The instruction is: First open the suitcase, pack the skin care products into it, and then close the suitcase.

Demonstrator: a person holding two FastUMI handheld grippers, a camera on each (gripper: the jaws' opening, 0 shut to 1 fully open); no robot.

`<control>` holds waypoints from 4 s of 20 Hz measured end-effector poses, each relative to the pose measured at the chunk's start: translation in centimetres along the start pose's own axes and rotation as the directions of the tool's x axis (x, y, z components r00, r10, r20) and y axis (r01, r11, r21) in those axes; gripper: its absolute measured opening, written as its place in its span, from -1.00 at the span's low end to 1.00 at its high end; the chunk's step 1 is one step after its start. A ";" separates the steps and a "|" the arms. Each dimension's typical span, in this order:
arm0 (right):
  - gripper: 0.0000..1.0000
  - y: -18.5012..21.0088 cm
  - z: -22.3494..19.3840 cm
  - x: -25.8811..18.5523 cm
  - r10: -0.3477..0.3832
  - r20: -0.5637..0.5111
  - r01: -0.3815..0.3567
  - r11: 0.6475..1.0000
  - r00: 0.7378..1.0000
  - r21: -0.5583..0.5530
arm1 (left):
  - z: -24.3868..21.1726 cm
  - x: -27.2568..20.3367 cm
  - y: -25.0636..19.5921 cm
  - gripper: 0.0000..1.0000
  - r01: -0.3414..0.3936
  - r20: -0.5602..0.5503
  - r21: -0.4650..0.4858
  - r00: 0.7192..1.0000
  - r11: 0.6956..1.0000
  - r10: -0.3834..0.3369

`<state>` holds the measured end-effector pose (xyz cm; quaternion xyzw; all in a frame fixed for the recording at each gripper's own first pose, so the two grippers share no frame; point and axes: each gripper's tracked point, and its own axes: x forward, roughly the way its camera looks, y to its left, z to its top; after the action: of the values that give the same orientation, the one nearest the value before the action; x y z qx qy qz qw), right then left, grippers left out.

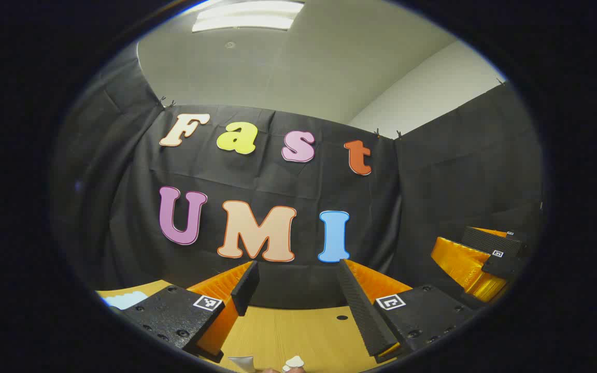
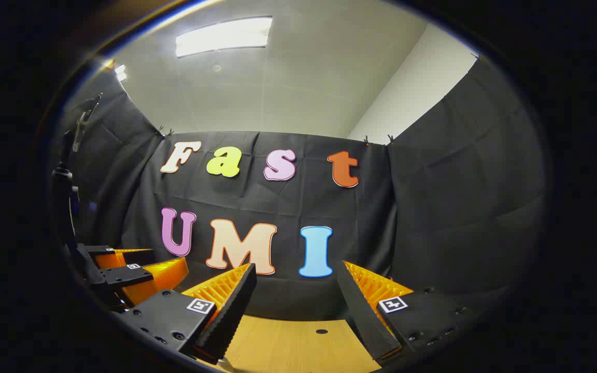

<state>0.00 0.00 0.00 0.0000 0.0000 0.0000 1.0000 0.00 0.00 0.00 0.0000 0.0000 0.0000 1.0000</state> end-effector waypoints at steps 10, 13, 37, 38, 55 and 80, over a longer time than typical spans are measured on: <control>0.96 0.3 0.0 0.1 0.019 0.004 -0.019 1.000 1.000 0.010 | 0.9 -0.3 0.2 0.83 -0.013 0.029 0.032 1.000 0.999 0.012; 0.96 0.6 -0.6 0.1 0.031 -0.006 -0.030 0.999 1.000 0.014 | 0.3 -0.4 0.6 0.83 -0.025 0.015 0.034 1.000 0.999 0.025; 0.97 7.1 -16.1 5.9 0.084 -0.277 -0.089 0.996 0.957 -0.006 | -30.2 -5.0 22.7 0.86 -0.144 -0.676 0.297 0.666 0.944 0.314; 0.97 7.5 -16.5 6.0 0.064 -0.288 -0.070 0.997 0.955 -0.011 | -31.6 -4.6 22.9 0.84 -0.120 -0.704 0.288 0.646 0.950 0.295; 0.96 9.1 -16.4 5.2 -0.071 -0.281 0.024 0.986 0.957 -0.164 | -41.8 -6.2 24.4 -0.78 -0.019 -0.929 0.145 0.342 0.989 0.143; 0.97 20.5 -16.4 5.8 0.087 -0.257 -0.094 0.995 0.963 -0.015 | -16.1 -0.9 47.1 -0.97 -0.154 -0.712 0.328 0.608 0.932 0.351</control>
<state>5.80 20.52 -16.42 -0.0134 0.1289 0.0458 0.9905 -0.90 47.07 -16.05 0.1173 0.4191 0.1420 0.8891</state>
